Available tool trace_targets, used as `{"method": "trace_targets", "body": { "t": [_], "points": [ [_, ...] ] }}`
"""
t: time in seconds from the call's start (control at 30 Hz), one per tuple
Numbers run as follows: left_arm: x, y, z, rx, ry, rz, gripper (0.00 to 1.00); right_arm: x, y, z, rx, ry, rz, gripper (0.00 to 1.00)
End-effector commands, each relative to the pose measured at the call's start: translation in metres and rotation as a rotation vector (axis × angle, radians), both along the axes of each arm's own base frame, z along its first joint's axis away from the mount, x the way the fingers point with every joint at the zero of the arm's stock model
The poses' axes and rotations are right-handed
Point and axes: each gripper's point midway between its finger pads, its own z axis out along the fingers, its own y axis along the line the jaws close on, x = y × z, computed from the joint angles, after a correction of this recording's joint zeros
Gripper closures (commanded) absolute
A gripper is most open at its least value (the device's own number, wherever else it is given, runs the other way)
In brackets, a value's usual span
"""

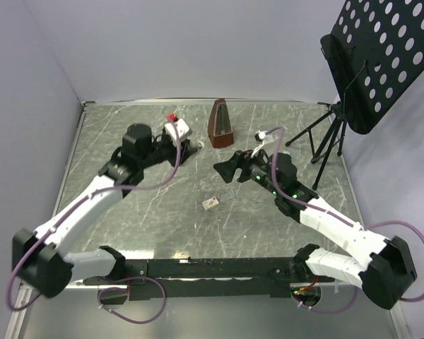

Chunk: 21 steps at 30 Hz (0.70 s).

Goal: Load the staples into the stapler

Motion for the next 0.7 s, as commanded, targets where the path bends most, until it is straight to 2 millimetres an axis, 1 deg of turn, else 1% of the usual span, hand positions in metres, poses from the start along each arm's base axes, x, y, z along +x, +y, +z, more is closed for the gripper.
{"method": "trace_targets", "body": {
  "t": [0.0, 0.03, 0.07, 0.1, 0.13, 0.2, 0.23, 0.27, 0.33, 0.37, 0.4, 0.47, 0.57, 0.67],
  "points": [
    [-0.04, -0.02, 0.048, -0.162, -0.166, -0.107, 0.99, -0.021, 0.006, 0.047, 0.162, 0.012, 0.062, 0.1],
    [-0.049, -0.022, 0.04, -0.17, -0.156, -0.124, 0.99, -0.023, 0.006, 0.052, 0.181, 0.006, 0.067, 0.1],
    [-0.055, -0.023, 0.048, -0.194, -0.186, -0.137, 0.99, -0.028, 0.005, 0.059, 0.198, -0.007, 0.082, 0.12],
    [-0.065, -0.024, 0.054, -0.214, -0.201, -0.152, 0.99, -0.03, 0.006, 0.063, 0.208, -0.015, 0.096, 0.13],
    [-0.071, -0.026, 0.051, -0.223, -0.192, -0.165, 0.99, -0.035, 0.008, 0.067, 0.214, -0.021, 0.12, 0.14],
    [-0.083, -0.028, 0.059, -0.247, -0.209, -0.189, 0.99, -0.04, 0.008, 0.073, 0.224, -0.037, 0.146, 0.15],
    [-0.087, -0.03, 0.058, -0.248, -0.208, -0.201, 0.99, -0.044, 0.01, 0.076, 0.232, -0.041, 0.167, 0.15],
    [-0.094, -0.032, 0.062, -0.26, -0.22, -0.222, 0.99, -0.045, 0.01, 0.078, 0.24, -0.042, 0.172, 0.16],
    [-0.101, -0.034, 0.062, -0.276, -0.222, -0.235, 0.99, -0.051, 0.014, 0.079, 0.243, -0.044, 0.209, 0.18],
    [-0.104, -0.034, 0.063, -0.282, -0.227, -0.243, 0.99, -0.05, 0.015, 0.076, 0.237, -0.032, 0.215, 0.21],
    [-0.107, -0.034, 0.068, -0.3, -0.242, -0.244, 0.99, -0.051, 0.016, 0.077, 0.238, -0.03, 0.223, 0.22],
    [-0.11, -0.034, 0.066, -0.307, -0.243, -0.244, 0.99, -0.053, 0.019, 0.073, 0.231, -0.019, 0.239, 0.25],
    [-0.118, -0.037, 0.069, -0.33, -0.25, -0.273, 0.99, -0.051, 0.02, 0.068, 0.222, -0.009, 0.238, 0.27],
    [-0.123, -0.038, 0.07, -0.342, -0.252, -0.288, 0.99, -0.051, 0.022, 0.069, 0.222, -0.012, 0.25, 0.29]
  ]
}}
